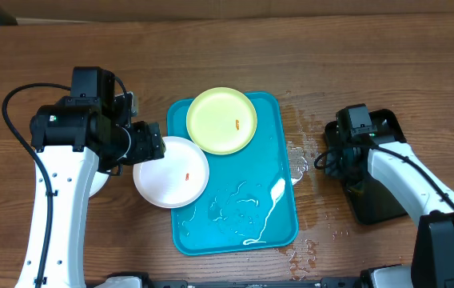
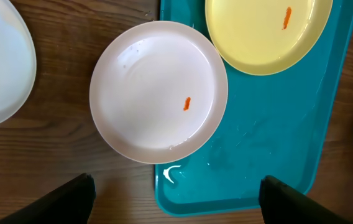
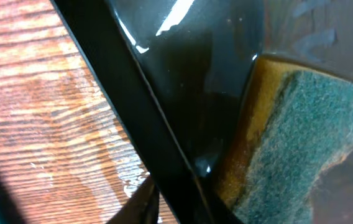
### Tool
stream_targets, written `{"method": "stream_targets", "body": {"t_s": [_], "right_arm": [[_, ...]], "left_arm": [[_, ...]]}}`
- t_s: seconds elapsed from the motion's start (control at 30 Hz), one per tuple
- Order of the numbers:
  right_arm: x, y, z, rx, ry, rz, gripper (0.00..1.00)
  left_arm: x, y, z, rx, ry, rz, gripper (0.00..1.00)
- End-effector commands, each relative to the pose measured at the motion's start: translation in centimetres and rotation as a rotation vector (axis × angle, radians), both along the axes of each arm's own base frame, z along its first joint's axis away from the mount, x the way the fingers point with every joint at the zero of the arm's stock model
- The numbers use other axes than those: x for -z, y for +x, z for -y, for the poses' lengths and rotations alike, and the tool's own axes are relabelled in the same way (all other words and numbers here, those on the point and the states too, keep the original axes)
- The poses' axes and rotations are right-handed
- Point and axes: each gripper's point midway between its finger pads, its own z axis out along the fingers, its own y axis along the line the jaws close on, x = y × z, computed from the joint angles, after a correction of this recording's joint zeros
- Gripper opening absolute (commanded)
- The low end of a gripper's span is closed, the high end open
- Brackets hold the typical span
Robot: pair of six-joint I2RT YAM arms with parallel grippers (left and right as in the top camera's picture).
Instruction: Clean dirty plates on tray and stack at the side
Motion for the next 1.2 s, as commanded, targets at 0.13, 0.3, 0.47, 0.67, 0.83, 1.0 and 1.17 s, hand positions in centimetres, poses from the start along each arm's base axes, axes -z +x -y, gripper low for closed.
{"method": "stream_targets", "body": {"t_s": [0.13, 0.3, 0.47, 0.67, 0.83, 1.0, 1.17], "right_arm": [[-0.1, 0.7, -1.0, 0.003, 0.055, 0.033, 0.15], [-0.2, 1.3, -1.9, -0.006, 0.108, 0.052, 0.13], [-0.5, 1.8, -3.1, -0.015, 0.176, 0.07, 0.12], [-0.7, 2.3, -3.8, 0.023, 0.223, 0.086, 0.12], [-1.0, 2.4, -5.2, 0.019, 0.276, 0.089, 0.11], [-1.2, 2.5, -7.6, -0.031, 0.292, 0.112, 0.11], [-1.5, 2.5, -9.8, -0.048, 0.301, 0.134, 0.11]], "left_arm": [[-0.3, 0.2, -0.1, 0.008, 0.011, 0.013, 0.85], [-0.3, 0.1, -0.1, 0.008, 0.011, 0.012, 0.85], [-0.3, 0.1, -0.1, 0.008, 0.011, 0.012, 0.85], [-0.3, 0.1, -0.1, 0.008, 0.011, 0.012, 0.85], [-0.3, 0.1, -0.1, 0.008, 0.011, 0.012, 0.85], [-0.3, 0.1, -0.1, 0.008, 0.011, 0.012, 0.85], [-0.3, 0.1, -0.1, 0.008, 0.011, 0.012, 0.85]]}}
